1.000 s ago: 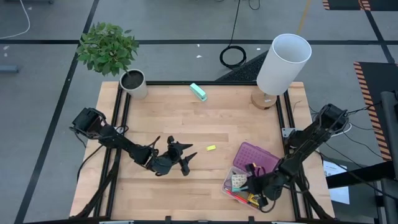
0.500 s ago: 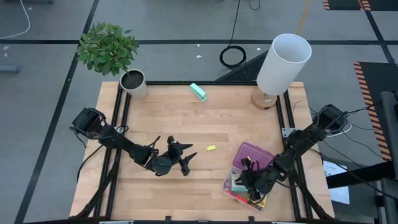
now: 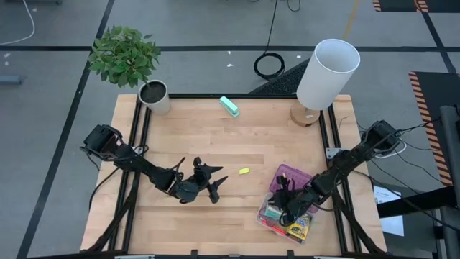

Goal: Pack school essentials
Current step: Put the blue sticky notes into the violet supply box

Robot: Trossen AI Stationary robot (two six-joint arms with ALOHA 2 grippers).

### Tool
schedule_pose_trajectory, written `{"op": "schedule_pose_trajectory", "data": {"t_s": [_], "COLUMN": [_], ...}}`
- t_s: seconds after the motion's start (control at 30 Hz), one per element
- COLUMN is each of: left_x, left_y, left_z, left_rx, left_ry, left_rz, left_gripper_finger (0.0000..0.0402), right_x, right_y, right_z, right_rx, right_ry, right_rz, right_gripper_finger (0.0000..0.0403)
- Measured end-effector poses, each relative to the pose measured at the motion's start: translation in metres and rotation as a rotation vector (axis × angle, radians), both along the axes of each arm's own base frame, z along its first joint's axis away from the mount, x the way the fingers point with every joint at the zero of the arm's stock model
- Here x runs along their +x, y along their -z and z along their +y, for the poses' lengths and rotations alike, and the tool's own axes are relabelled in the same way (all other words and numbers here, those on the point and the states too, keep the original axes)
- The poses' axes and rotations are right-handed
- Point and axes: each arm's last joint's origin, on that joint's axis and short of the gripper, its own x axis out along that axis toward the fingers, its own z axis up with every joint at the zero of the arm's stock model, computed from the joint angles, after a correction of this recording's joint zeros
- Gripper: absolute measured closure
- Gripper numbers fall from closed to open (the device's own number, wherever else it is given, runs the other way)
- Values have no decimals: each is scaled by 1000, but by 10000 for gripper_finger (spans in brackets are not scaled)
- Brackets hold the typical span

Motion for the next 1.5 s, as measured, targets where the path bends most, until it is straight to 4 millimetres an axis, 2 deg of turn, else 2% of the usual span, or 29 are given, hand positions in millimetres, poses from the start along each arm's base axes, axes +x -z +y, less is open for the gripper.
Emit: {"op": "schedule_pose_trajectory", "data": {"t_s": [0.2,0.43,0.6,0.77,1.0,1.5], "left_x": [0,0,0,1,2,3], "left_y": [0,0,0,0,0,0], "left_z": [0,0,0,1,4,8], "left_rx": [0,-2,-2,-5,-24,-44], "left_ry": [0,0,0,-6,-22,-39], "left_rz": [0,-1,-2,-3,-12,-22], "left_gripper_finger": [199,199,199,199,199,199], "right_x": [-2,-10,-25,-32,-19,-8], "right_y": [0,-27,-35,-30,-19,-4], "right_z": [-4,-1,13,24,29,17], "right_rx": [-24,92,164,178,233,206], "right_ry": [-9,-138,-185,-147,-89,-16], "right_rz": [35,-7,-11,-12,-47,26], "right_gripper_finger": [367,367,367,367,367,367]}}
